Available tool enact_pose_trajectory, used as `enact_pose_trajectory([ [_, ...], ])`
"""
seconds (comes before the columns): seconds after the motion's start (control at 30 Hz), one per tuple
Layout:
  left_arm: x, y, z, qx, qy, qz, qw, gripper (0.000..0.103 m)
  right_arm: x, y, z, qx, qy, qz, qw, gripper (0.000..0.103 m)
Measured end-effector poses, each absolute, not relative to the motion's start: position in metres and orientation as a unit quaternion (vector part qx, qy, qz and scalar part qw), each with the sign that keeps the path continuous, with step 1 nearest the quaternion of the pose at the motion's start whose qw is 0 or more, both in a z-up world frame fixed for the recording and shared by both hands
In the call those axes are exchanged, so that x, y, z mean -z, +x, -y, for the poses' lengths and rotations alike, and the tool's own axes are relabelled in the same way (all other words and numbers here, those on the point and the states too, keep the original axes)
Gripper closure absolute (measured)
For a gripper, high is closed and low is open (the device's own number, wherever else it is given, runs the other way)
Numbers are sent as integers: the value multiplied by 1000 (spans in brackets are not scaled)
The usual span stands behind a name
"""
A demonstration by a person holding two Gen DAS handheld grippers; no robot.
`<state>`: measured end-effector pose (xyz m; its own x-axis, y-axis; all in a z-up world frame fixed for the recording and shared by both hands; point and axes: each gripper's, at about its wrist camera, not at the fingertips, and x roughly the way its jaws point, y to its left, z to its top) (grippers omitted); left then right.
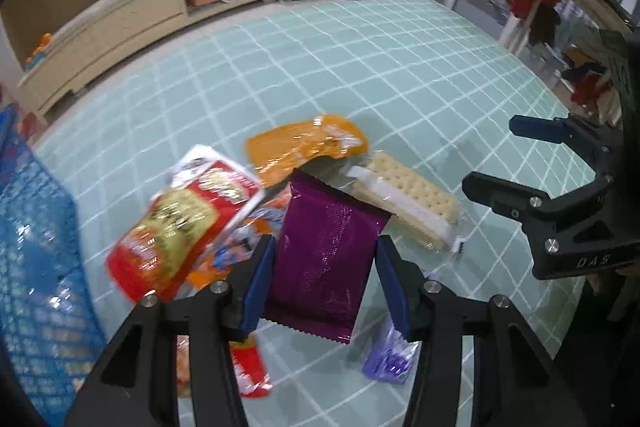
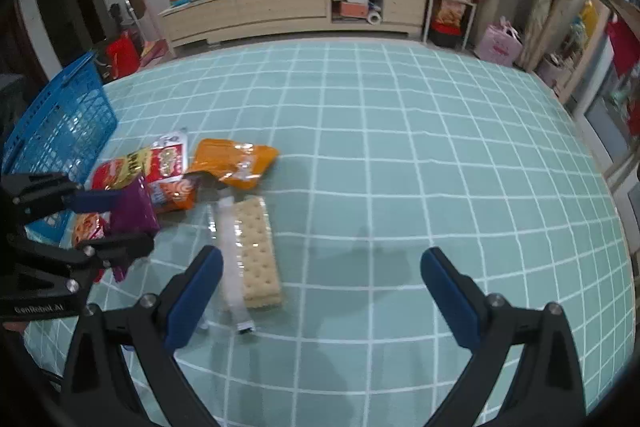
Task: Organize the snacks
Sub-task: 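Grasp the purple pack with the left tool while the right tool grasps the cracker pack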
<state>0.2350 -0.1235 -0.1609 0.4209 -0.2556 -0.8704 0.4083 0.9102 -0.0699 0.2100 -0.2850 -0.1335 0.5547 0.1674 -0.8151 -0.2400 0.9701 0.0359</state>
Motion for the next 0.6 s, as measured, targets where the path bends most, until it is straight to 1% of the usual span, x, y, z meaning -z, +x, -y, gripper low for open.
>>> enact_pose_trajectory([
  [0.13, 162, 226, 116, 174, 82, -499, 845, 55, 136, 210, 271, -138, -57, -454, 878, 2],
  [0.33, 163, 220, 97, 149, 35, -498, 854, 55, 143, 217, 243, -177, -104, -475, 856, 2],
  [0.43, 162, 219, 92, 144, 33, -494, 857, 55, 148, 221, 231, -178, -130, -471, 854, 2],
  [0.5, 162, 219, 91, 142, 33, -494, 857, 55, 154, 229, 227, -186, -125, -480, 848, 6],
  [0.57, 163, 220, 89, 143, 29, -494, 857, 55, 162, 234, 227, -185, -117, -494, 841, 19],
  [0.6, 163, 220, 88, 143, 28, -494, 857, 55, 168, 237, 229, -184, -112, -502, 838, 22],
])
